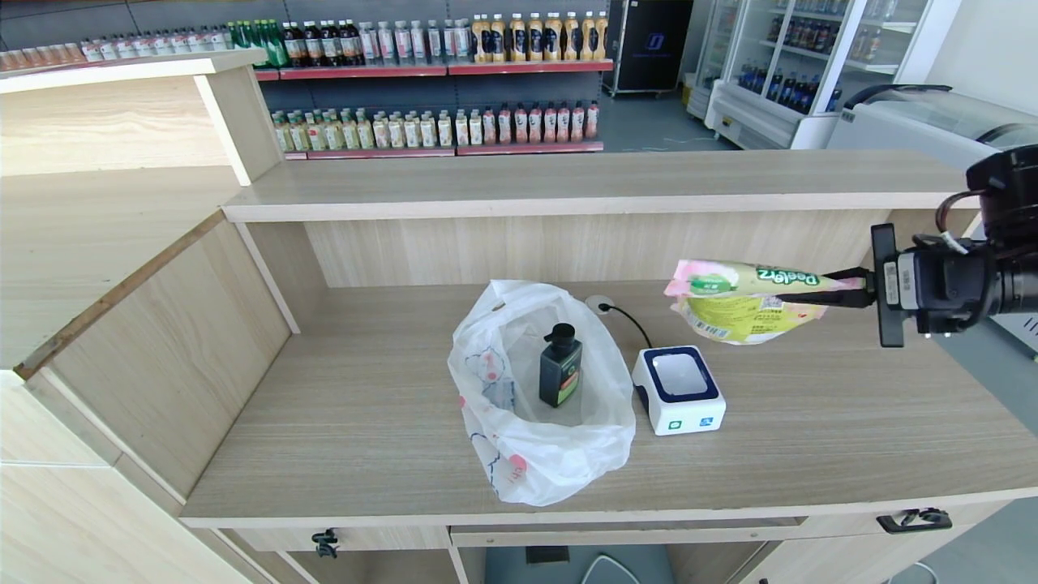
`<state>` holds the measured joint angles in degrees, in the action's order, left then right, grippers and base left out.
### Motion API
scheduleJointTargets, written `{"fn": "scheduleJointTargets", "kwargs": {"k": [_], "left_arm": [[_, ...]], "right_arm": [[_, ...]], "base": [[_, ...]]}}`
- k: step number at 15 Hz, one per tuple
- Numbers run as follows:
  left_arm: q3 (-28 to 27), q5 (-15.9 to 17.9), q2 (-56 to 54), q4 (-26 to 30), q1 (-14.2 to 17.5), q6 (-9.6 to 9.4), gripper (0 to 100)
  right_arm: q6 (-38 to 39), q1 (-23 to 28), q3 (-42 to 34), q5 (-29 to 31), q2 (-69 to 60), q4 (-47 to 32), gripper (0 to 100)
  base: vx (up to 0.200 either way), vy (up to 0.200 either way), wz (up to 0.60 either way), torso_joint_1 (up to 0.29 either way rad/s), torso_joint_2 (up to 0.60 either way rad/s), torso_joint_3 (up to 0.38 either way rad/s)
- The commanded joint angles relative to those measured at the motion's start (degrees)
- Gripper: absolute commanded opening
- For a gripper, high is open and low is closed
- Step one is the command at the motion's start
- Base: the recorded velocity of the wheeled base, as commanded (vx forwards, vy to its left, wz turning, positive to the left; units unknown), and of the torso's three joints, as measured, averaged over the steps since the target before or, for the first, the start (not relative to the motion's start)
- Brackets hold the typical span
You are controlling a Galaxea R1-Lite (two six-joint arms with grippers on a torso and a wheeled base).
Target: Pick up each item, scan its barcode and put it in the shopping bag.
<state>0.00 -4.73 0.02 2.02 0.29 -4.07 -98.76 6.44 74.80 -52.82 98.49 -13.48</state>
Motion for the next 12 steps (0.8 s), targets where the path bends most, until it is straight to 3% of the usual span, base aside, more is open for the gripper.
{"fn": "scheduleJointTargets", "kwargs": {"k": [1,4,10,12], "left_arm": [[0.00,-0.02,-0.02,0.00,-0.03,0.03,100],[0.00,-0.02,-0.02,0.00,-0.03,0.03,100],[0.00,-0.02,-0.02,0.00,-0.03,0.03,100],[0.00,-0.02,-0.02,0.00,-0.03,0.03,100]], "right_arm": [[14.38,3.41,2.19,0.00,-6.55,0.21,0],[35.91,5.43,2.01,0.00,-8.66,0.12,0],[65.09,7.89,-1.76,0.26,-12.44,-0.32,0],[74.67,8.15,-1.85,3.52,-13.59,-0.32,0]], "base": [[0.000,0.000,0.00,0.000,0.00,0.000],[0.000,0.000,0.00,0.000,0.00,0.000],[0.000,0.000,0.00,0.000,0.00,0.000],[0.000,0.000,0.00,0.000,0.00,0.000]]}}
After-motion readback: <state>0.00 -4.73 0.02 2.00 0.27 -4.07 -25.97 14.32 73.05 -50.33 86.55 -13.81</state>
